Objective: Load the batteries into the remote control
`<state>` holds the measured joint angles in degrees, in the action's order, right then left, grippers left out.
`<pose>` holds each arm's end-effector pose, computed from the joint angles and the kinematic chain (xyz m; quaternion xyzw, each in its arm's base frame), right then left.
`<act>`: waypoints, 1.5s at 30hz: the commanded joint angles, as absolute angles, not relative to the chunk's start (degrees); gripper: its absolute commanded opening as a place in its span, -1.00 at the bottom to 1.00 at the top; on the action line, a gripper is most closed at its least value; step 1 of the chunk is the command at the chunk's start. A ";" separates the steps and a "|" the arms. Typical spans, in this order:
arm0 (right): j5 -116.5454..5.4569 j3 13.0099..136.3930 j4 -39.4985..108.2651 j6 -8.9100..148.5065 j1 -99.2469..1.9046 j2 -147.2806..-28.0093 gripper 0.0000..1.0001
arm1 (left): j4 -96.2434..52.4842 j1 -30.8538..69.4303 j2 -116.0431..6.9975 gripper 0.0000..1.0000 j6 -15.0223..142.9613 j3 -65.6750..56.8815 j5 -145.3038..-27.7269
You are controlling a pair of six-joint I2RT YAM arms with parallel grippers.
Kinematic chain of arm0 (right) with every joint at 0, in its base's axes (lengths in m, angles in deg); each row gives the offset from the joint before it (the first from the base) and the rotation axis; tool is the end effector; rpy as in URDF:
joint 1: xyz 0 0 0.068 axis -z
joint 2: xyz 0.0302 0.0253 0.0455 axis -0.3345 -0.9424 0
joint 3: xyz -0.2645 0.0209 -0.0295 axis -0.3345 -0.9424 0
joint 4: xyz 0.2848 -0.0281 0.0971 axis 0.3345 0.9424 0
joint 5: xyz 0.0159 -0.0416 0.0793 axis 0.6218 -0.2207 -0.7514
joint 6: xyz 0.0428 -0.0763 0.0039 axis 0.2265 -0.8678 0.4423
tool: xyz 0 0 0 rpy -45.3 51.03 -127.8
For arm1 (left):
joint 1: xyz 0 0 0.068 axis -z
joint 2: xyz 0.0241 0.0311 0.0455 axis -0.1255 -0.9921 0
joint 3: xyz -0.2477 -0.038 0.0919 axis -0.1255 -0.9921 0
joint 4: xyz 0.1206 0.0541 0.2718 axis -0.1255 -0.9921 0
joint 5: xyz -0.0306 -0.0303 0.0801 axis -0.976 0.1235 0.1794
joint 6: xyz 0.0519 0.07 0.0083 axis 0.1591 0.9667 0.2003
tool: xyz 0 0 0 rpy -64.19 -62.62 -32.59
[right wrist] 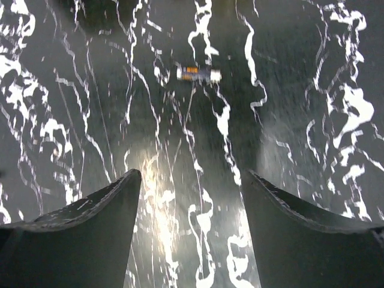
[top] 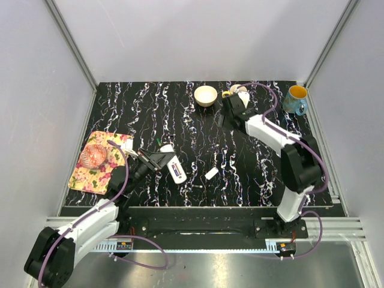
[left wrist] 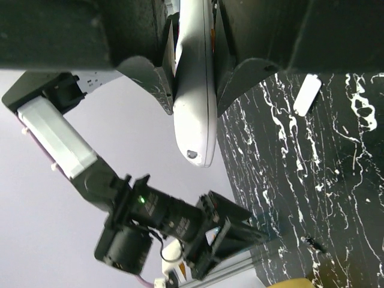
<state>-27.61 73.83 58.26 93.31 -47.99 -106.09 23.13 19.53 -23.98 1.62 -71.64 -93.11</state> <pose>0.4043 0.1885 0.1905 0.0765 0.9216 0.0243 0.3798 0.2094 -0.1278 0.1751 -0.1737 0.6399 -0.6271 0.4088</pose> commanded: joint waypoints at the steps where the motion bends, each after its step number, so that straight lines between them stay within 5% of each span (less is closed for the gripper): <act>1: -27.85 83.15 58.75 92.08 -45.48 -116.22 0.48 | 17.24 19.16 -20.95 -1.00 4.53 -69.10 -91.87; 4: -29.09 87.74 59.98 90.94 -44.60 -122.03 0.53 | 17.85 19.16 -20.86 -1.00 4.62 -69.10 -93.98; 8: -27.69 89.86 59.80 89.88 -44.51 -125.48 0.83 | 18.29 19.16 -21.39 -1.00 4.53 -68.83 -96.27; 20: -28.48 94.51 58.49 86.36 -43.36 -132.24 0.77 | 19.70 19.16 -21.57 -1.00 4.62 -69.62 -96.10; 45: -28.57 96.80 60.50 88.12 -41.96 -136.64 0.15 | 17.85 19.16 -22.89 -1.00 4.53 -69.10 -95.30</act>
